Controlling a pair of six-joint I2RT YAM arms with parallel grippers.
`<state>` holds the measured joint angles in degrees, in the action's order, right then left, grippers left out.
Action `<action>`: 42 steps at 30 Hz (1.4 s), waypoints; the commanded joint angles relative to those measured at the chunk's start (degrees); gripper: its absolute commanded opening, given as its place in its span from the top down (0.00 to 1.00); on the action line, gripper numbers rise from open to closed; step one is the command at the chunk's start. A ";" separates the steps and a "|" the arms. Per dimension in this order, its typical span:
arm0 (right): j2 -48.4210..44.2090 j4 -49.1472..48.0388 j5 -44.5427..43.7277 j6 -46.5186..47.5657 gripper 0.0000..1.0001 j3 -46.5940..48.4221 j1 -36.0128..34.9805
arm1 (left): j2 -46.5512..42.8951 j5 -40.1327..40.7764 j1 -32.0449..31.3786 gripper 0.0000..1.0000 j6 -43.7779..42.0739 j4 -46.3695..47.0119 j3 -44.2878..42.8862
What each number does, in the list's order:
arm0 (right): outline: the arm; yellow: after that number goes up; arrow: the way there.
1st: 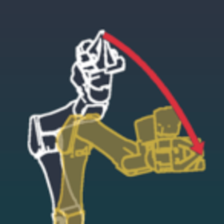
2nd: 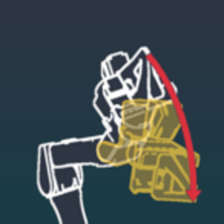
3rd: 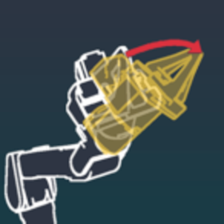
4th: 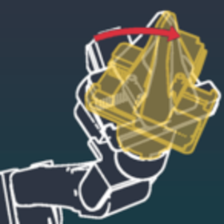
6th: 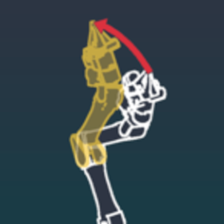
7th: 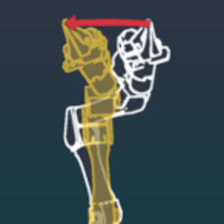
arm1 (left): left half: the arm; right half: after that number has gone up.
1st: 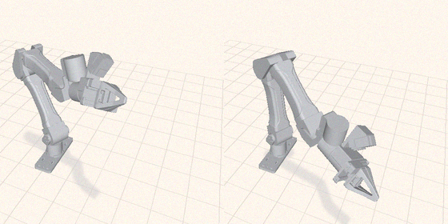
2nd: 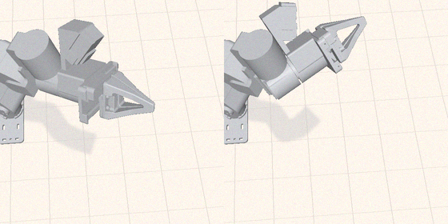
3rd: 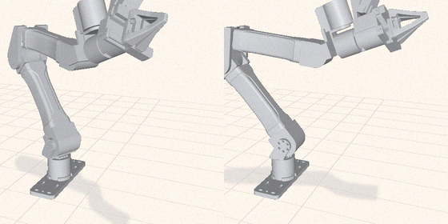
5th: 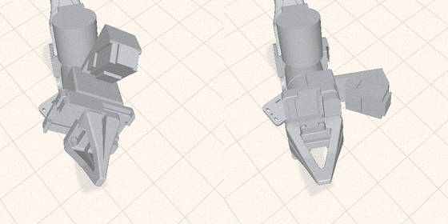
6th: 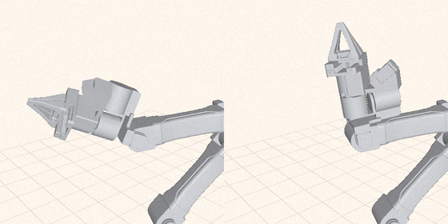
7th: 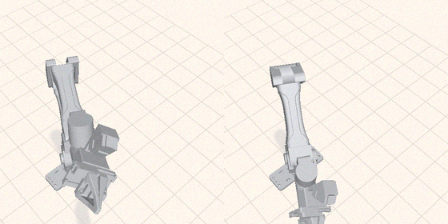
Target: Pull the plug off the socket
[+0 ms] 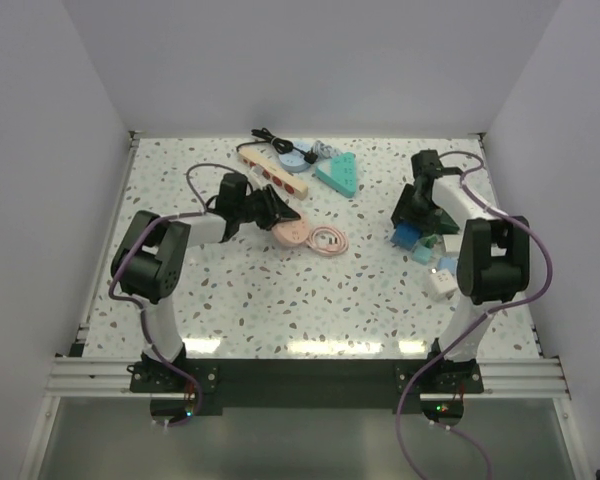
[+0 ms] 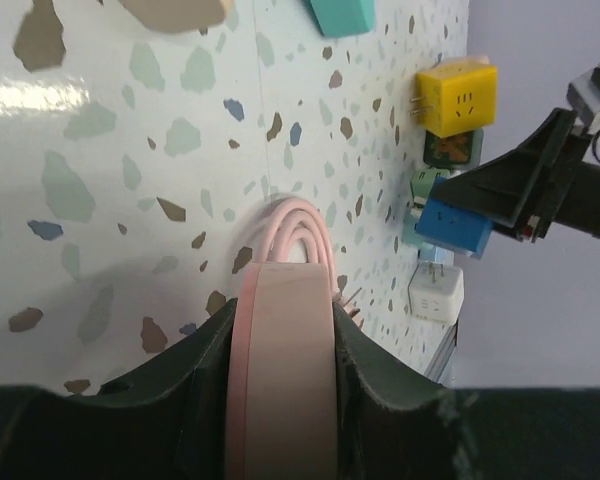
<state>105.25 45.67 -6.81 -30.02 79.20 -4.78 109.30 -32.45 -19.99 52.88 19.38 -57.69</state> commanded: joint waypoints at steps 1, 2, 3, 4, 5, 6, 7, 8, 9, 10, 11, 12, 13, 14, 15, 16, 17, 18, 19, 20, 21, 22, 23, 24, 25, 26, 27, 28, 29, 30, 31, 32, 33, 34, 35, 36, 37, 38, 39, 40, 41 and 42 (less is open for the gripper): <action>0.92 -0.85 -2.15 -2.76 0.68 -0.45 1.17 | -0.84 -1.92 2.84 1.00 -1.55 0.23 -5.40; 1.09 -0.93 -2.59 -3.02 0.65 -0.62 1.26 | -0.40 -2.18 3.37 1.00 -1.55 -0.21 -6.20; 1.18 -1.28 -2.86 -3.20 0.62 -0.89 1.26 | 0.12 -2.44 3.81 1.00 -1.55 -0.48 -6.99; 1.27 -1.11 -2.95 -3.29 0.48 -0.89 1.52 | 0.48 -2.45 4.69 1.00 -1.73 -0.91 -8.82; 1.53 -0.85 -3.38 -3.46 0.41 -0.54 1.61 | 0.83 -2.36 5.22 1.00 -1.82 -1.27 -9.80; 1.36 -0.58 -3.56 -3.55 0.35 -0.36 1.79 | 1.61 -2.36 6.09 1.00 -2.17 -2.14 -10.85; 1.27 -0.50 -3.65 -3.55 0.29 -0.19 1.87 | 2.14 -2.10 6.62 1.00 -2.52 -2.93 -13.13; 1.01 -0.67 -3.04 -3.55 0.16 0.08 2.05 | 3.37 -1.92 7.06 1.00 -3.04 -3.90 -14.54; 0.66 -0.41 -2.60 -3.21 0.04 0.43 2.14 | 4.08 -0.96 8.03 1.00 -4.44 -6.60 -16.12; 0.40 -0.23 -2.33 -3.20 0.01 1.04 2.14 | 4.78 -0.52 8.56 1.00 -4.89 -7.59 -18.92; 0.13 -0.14 -1.90 -3.03 0.01 1.48 2.14 | 5.57 -0.25 9.08 1.00 -5.33 -8.03 -19.99; -0.05 0.12 -1.11 -2.68 0.01 2.01 2.14 | 7.23 0.27 10.13 1.00 -5.68 -9.00 -21.22; -0.66 0.38 -0.75 -2.59 0.01 2.80 2.14 | 8.03 0.37 10.67 1.00 -5.51 -9.44 -23.32; -1.27 0.47 -0.23 -2.33 0.01 3.06 2.23 | 9.69 0.19 11.19 1.00 -5.07 -9.18 -24.13; -1.80 0.21 0.91 -2.32 0.01 3.24 2.14 | 10.49 0.28 12.16 1.00 -4.90 -9.27 -24.92; -3.20 0.21 1.44 -2.24 0.01 3.42 2.14 | 11.20 0.45 12.69 1.00 -4.81 -9.36 -26.40; -3.82 0.21 1.71 -2.15 0.01 3.51 2.14 | 12.51 0.54 13.13 1.00 -4.72 -9.27 -27.03; -4.61 -0.14 2.32 -1.97 0.01 3.51 2.14 | 13.22 0.89 14.09 1.00 -4.20 -8.57 -27.38; -5.49 -0.40 3.54 -1.80 0.01 3.25 2.23 | 13.92 0.89 14.53 1.00 -3.67 -8.39 -28.08; -7.15 -0.41 4.25 -1.53 0.01 3.24 2.14 | 15.32 0.89 15.06 1.00 -2.97 -7.69 -28.18; -8.21 -0.67 4.87 -1.01 0.01 3.16 2.23 | 15.94 0.46 15.94 1.00 -1.22 -5.77 -28.26; -9.09 -0.76 5.74 -0.83 0.01 2.81 2.14 | 16.64 0.37 16.38 1.00 -0.51 -4.88 -28.44; -10.75 -0.93 6.10 -0.48 0.01 2.80 2.14 | 18.04 0.28 16.65 1.00 0.54 -3.31 -28.62; -11.38 -1.37 6.71 -0.13 0.01 2.72 2.05 | 18.75 0.10 17.08 1.00 1.08 -2.68 -29.49; -11.91 -1.63 9.33 0.40 0.01 2.19 2.14 | 19.37 -0.07 17.35 1.00 1.69 -1.81 -29.93; -12.35 -1.55 10.84 1.01 0.01 2.01 1.96 | 20.42 -0.16 17.53 1.00 3.18 0.64 -30.11; -12.61 -1.37 12.94 1.45 0.01 1.75 1.96 | 20.95 0.01 17.88 1.00 4.06 2.05 -30.20; -12.70 -1.63 14.96 2.24 0.01 0.97 1.70 | 21.39 -0.07 18.05 1.00 5.20 3.72 -30.29; -12.88 -1.55 17.94 3.38 0.01 0.44 1.35 | 22.44 -0.25 18.23 1.00 8.08 7.39 -30.29; -13.23 -1.11 19.28 4.00 0.01 0.00 1.09 | 22.97 -0.51 18.49 0.93 9.68 9.17 -30.20; -13.32 -0.67 20.85 4.96 0.02 -0.71 0.04 | 23.41 -0.86 18.67 0.90 11.09 11.19 -30.11; -13.41 0.29 22.09 6.54 0.05 -0.97 -0.84 | 23.85 -1.21 18.67 0.85 13.36 14.43 -29.94; -13.84 2.21 22.10 7.08 0.09 -1.24 -1.81 | 23.77 -1.04 18.76 0.68 14.00 15.33 -29.33; -14.19 2.84 22.10 7.69 0.14 -2.54 -4.08 | 23.68 -0.95 18.84 0.60 14.26 16.04 -28.89; -14.81 3.11 22.19 7.96 0.25 -3.60 -5.15 | 22.73 -0.17 18.85 0.53 14.27 16.39 -28.36; -16.38 3.02 22.19 7.70 0.33 -4.92 -6.03 | 22.11 0.27 19.02 0.41 14.18 16.31 -26.96; -17.35 2.67 22.54 7.35 0.42 -8.15 -7.43 | 21.40 0.80 19.11 0.35 14.09 16.22 -26.16; -18.32 1.71 22.98 6.21 0.62 -9.84 -7.88 | 19.92 1.59 19.54 0.29 13.83 15.78 -25.29; -19.20 1.18 23.42 5.68 0.76 -11.68 -8.58 | 19.12 1.94 19.72 0.21 13.74 15.52 -23.45; -21.12 0.83 23.33 5.07 0.90 -14.92 -8.84 | 18.33 2.12 19.99 0.17 13.65 15.43 -22.30; -21.84 0.74 23.16 4.54 1.00 -16.34 -8.93 | 16.41 2.65 19.99 0.13 13.48 15.17 -20.03; -22.63 0.74 22.90 4.53 1.00 -18.97 -9.20 | 15.26 3.00 19.99 0.11 13.30 14.90 -18.87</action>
<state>86.15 46.00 14.72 -24.86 63.13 -14.28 130.76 -31.33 -1.17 65.52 29.63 -79.81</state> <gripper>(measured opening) 0.013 0.870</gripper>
